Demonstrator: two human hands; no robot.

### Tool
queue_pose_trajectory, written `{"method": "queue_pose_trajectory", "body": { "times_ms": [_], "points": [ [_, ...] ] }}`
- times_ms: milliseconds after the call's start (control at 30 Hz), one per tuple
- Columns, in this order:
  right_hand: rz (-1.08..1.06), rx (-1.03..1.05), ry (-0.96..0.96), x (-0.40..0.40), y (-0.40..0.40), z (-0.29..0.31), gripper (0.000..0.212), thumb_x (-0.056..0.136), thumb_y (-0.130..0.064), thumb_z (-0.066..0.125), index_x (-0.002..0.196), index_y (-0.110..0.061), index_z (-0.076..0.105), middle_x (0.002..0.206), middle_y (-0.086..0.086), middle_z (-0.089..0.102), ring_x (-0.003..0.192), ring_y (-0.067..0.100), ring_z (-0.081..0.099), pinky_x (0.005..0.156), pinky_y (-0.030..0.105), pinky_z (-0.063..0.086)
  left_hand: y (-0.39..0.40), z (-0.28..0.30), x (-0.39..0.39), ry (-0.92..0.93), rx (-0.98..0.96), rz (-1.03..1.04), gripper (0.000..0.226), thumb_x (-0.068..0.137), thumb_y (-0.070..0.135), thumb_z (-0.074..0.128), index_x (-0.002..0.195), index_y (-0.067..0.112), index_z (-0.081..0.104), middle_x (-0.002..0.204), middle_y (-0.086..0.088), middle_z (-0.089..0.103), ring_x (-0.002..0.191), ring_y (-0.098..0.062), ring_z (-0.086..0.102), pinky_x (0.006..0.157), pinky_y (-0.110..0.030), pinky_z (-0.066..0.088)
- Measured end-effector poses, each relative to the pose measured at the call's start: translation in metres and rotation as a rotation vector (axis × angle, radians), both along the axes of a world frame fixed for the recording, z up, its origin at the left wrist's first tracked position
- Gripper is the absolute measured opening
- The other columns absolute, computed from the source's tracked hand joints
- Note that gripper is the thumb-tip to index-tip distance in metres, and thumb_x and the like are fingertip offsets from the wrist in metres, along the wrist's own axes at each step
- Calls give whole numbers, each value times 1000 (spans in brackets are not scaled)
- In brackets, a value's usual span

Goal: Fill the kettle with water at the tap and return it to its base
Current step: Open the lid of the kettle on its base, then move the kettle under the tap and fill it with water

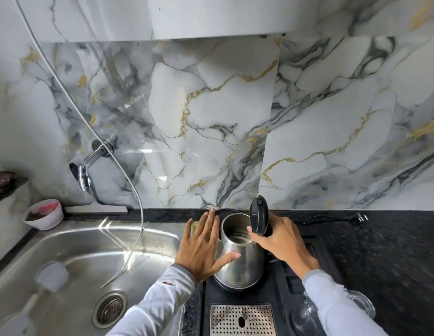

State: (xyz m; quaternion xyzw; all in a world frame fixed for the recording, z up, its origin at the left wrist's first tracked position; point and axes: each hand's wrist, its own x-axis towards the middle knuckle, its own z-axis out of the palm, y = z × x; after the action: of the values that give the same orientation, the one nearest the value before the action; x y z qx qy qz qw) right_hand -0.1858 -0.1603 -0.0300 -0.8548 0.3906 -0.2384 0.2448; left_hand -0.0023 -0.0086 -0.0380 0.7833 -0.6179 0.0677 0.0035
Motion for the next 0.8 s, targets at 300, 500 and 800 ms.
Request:
{"method": "queue_pose_trajectory", "body": {
  "times_ms": [300,500,800],
  "points": [
    [-59,83,-157,12,-1,3,48,54,-59,77,74,-16,80,71,-5,83,74,17,80,74,44,66,5,9,7,-43,14,-25,111,84,87,11,154,3,26,166,-16,17,152,-28,24,119,-61,29],
    [-60,30,-191,34,15,30,54,50,-62,78,71,-12,78,69,0,83,69,21,80,68,45,66,25,27,28,-23,-94,-37,108,86,86,17,154,2,27,165,-17,21,150,-29,28,118,-59,32],
    [-39,-26,-227,149,82,51,47,54,-59,79,72,-16,79,69,-5,82,70,16,79,67,45,66,99,50,142,-44,-166,-16,105,86,86,26,150,3,37,158,-17,39,146,-30,37,114,-60,38]
  ]
}}
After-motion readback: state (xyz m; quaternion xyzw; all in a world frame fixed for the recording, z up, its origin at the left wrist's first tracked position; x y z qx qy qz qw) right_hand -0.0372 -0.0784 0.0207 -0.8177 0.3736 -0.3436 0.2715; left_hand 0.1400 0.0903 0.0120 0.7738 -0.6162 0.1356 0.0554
